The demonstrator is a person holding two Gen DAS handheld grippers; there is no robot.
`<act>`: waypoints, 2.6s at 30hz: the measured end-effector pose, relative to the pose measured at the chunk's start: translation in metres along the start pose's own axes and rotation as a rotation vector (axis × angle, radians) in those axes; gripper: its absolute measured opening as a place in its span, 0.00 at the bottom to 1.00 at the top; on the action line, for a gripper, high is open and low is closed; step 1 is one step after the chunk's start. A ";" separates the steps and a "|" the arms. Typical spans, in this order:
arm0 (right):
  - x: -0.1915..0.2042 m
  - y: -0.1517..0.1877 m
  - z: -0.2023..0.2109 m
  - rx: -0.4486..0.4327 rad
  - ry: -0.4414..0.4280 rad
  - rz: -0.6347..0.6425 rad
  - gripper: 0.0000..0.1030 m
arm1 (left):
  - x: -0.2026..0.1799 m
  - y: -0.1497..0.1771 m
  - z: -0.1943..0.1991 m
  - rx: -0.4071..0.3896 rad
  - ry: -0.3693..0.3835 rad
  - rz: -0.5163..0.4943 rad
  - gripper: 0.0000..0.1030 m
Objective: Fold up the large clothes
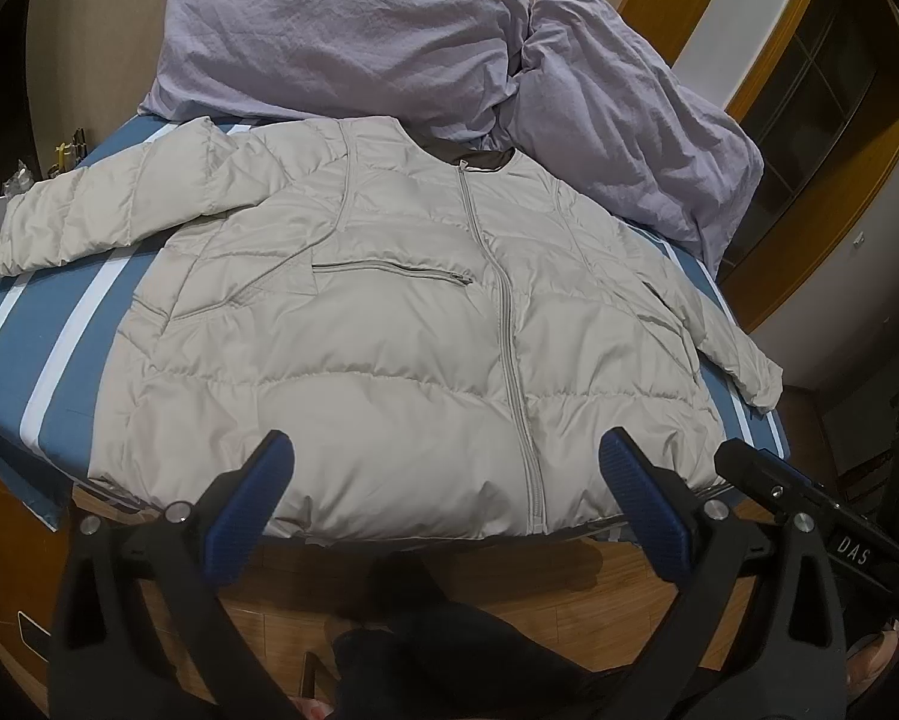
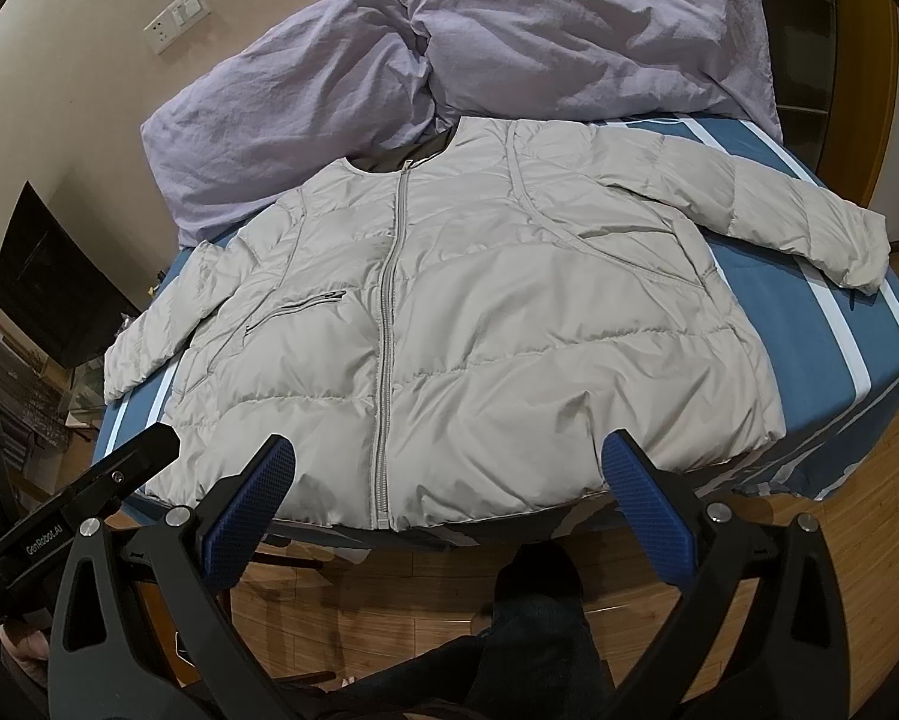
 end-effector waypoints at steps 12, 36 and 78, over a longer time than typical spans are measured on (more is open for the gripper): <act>0.000 0.000 0.000 0.001 0.000 -0.001 0.99 | 0.004 -0.004 -0.006 0.004 0.000 0.006 0.98; -0.001 0.000 -0.001 0.002 0.000 -0.002 0.99 | 0.004 -0.004 -0.007 0.007 -0.002 0.006 0.98; -0.082 -0.056 -0.023 -0.009 0.115 -0.156 0.99 | 0.003 -0.034 -0.062 0.052 -0.117 -0.038 0.98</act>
Point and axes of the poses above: each gripper's, at about its wrist camera, not at the fingertips, and z roughly against the way its jaws point, x to its left, y to its underside, the point moved 1 cm from there along -z, roughly the way its jaws point, and after that the axes turned 8 degrees about -y, right-handed, at the moved point
